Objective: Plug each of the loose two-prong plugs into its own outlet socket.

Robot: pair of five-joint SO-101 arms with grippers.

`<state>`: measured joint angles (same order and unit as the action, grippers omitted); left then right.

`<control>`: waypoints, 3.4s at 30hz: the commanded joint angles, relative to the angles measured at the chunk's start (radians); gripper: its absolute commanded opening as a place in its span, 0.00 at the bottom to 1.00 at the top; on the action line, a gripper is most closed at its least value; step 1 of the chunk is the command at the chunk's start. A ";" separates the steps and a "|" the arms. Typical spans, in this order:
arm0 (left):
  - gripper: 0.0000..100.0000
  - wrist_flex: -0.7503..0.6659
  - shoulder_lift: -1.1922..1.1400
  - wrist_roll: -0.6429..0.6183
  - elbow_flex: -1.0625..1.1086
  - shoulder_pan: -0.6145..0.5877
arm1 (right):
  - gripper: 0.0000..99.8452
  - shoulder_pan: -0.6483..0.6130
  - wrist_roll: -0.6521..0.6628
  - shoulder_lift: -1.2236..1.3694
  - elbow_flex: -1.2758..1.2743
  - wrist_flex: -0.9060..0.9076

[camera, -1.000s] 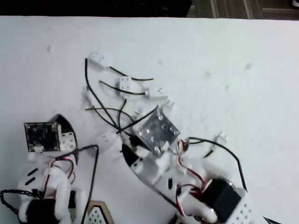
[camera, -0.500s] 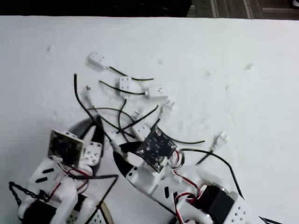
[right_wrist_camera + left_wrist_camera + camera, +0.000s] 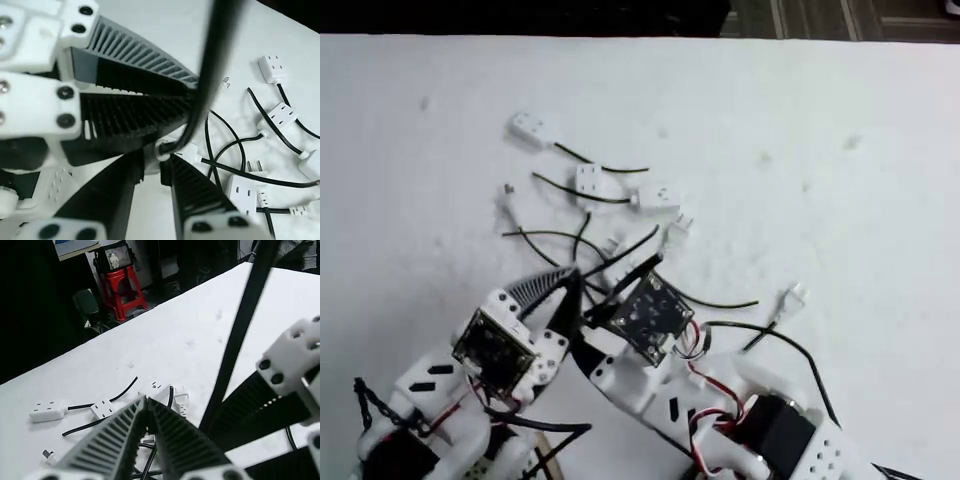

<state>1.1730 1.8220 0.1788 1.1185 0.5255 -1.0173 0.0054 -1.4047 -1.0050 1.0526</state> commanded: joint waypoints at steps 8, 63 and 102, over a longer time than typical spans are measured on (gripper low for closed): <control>0.02 0.144 0.001 0.146 -0.190 -0.582 | 0.02 0.015 -0.008 0.091 0.008 -0.090; 0.02 0.040 0.001 0.161 0.098 -1.173 | 0.02 0.056 -0.118 1.198 0.123 -0.811; 0.02 0.054 0.001 0.161 0.098 -1.171 | 0.02 0.077 0.017 1.205 0.103 -0.690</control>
<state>1.2313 1.8220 0.3383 1.2198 -0.6406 -0.9513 -0.0130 -0.2048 -0.8915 0.3391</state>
